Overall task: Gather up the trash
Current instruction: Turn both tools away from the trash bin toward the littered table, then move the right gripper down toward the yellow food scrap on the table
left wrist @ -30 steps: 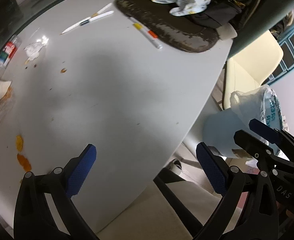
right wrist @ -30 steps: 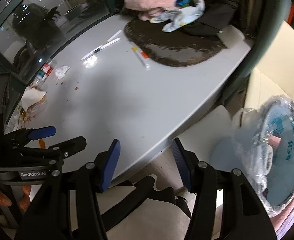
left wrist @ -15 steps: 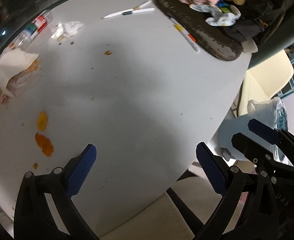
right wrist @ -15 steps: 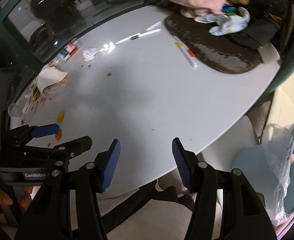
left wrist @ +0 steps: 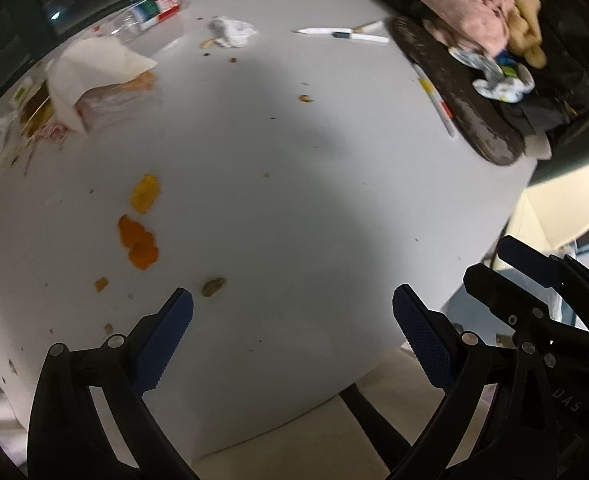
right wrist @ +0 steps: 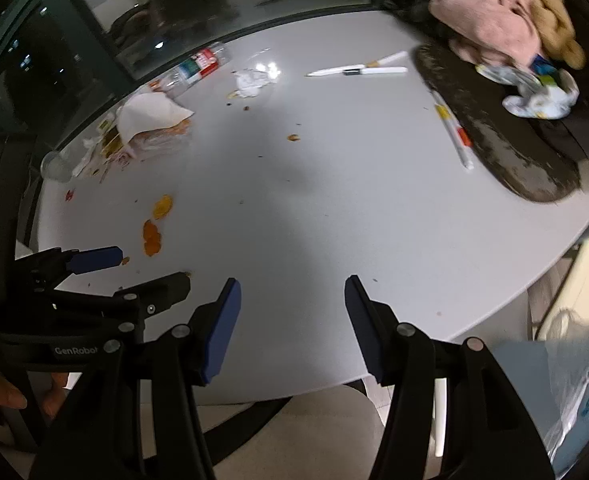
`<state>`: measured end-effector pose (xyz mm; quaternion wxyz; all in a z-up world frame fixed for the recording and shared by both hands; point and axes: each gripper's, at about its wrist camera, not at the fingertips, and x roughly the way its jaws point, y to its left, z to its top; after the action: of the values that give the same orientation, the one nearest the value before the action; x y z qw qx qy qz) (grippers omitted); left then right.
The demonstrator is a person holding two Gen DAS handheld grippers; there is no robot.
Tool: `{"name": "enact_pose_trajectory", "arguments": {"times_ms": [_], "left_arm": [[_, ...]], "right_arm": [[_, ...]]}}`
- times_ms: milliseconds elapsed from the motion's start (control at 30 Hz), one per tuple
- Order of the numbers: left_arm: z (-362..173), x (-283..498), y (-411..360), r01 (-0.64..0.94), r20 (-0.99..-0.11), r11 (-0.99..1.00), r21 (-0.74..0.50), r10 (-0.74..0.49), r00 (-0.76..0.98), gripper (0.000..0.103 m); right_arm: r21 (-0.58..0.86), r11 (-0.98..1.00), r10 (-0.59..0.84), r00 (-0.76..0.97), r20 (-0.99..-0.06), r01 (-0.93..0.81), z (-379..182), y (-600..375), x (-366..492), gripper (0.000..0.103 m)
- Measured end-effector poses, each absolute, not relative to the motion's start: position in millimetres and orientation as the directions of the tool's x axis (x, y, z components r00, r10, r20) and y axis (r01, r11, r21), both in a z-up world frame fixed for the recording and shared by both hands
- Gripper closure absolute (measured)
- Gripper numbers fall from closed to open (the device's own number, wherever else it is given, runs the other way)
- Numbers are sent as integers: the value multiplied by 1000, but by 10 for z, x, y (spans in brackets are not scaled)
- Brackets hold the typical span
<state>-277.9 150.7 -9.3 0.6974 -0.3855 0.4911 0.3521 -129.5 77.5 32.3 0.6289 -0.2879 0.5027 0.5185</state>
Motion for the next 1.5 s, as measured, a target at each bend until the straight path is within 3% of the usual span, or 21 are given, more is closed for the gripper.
{"name": "enact_pose_trajectory", "arguments": {"times_ms": [867, 1500], "left_arm": [[-86, -2981, 1783, -976, -966, 130, -172, 171, 193, 6], [-171, -3242, 1897, -988, -972, 80, -136, 184, 149, 6]], "right_arm": [[198, -37, 312, -199, -929, -980, 261, 1490, -1227, 51], [220, -79, 291, -234, -928, -972, 164, 1755, -1335, 51]]}}
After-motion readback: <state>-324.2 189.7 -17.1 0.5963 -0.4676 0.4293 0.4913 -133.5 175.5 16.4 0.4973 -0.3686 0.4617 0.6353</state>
